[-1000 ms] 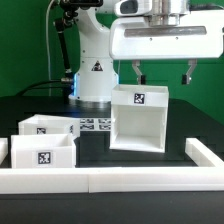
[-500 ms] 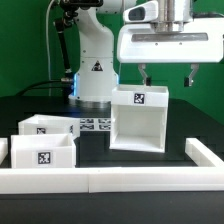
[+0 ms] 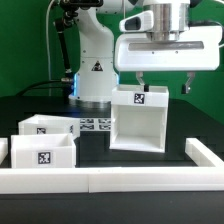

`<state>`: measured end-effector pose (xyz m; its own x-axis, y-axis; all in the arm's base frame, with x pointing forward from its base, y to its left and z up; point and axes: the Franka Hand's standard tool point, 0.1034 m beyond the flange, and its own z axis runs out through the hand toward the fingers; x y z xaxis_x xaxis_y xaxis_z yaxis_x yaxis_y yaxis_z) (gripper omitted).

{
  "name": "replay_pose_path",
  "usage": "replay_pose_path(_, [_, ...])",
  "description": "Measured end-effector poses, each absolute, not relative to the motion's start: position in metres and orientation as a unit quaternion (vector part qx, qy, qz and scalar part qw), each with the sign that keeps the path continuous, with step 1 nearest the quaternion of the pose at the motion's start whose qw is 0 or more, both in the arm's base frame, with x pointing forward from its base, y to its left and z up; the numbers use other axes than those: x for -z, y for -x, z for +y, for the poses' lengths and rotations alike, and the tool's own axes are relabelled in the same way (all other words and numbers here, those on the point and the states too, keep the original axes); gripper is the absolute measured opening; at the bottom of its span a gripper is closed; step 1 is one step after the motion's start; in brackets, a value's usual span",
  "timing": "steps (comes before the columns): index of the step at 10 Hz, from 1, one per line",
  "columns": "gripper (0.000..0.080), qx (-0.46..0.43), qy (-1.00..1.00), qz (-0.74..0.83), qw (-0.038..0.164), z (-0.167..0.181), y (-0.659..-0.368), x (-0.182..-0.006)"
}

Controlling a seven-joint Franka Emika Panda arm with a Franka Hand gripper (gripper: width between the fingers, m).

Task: Assemble drawer

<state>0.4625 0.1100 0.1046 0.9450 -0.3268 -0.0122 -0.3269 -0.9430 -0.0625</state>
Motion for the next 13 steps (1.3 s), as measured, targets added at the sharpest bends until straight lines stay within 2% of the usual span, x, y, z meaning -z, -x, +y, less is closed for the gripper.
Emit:
replay_pose_path(2, [0.065, -0.004, 0.986, 0.162, 0.03, 0.1126, -0.4555, -0.097])
replay_pose_path(3, [0.0515, -0.005, 0.986, 0.162, 0.03, 0.1124, -0.4553, -0.0966])
replay_pose_path(4, [0.0515, -0.005, 0.987, 0.161, 0.03, 0.1134, -0.4547, -0.0965])
replay_pose_path(6, [0.024, -0.005, 0.987, 0.159, 0.03, 0.1139, -0.455, -0.0972])
replay_pose_path(7, [0.024, -0.005, 0.987, 0.159, 0.03, 0.1139, -0.4548, -0.0968])
replay_pose_path(8, [0.0071, -0.005, 0.987, 0.158, 0.03, 0.1139, -0.4548, -0.0968])
replay_pose_path(9, [0.0036, -0.005, 0.987, 0.158, 0.03, 0.114, -0.455, -0.0968])
replay_pose_path(13, [0.0036, -0.005, 0.987, 0.158, 0.03, 0.1139, -0.455, -0.0969])
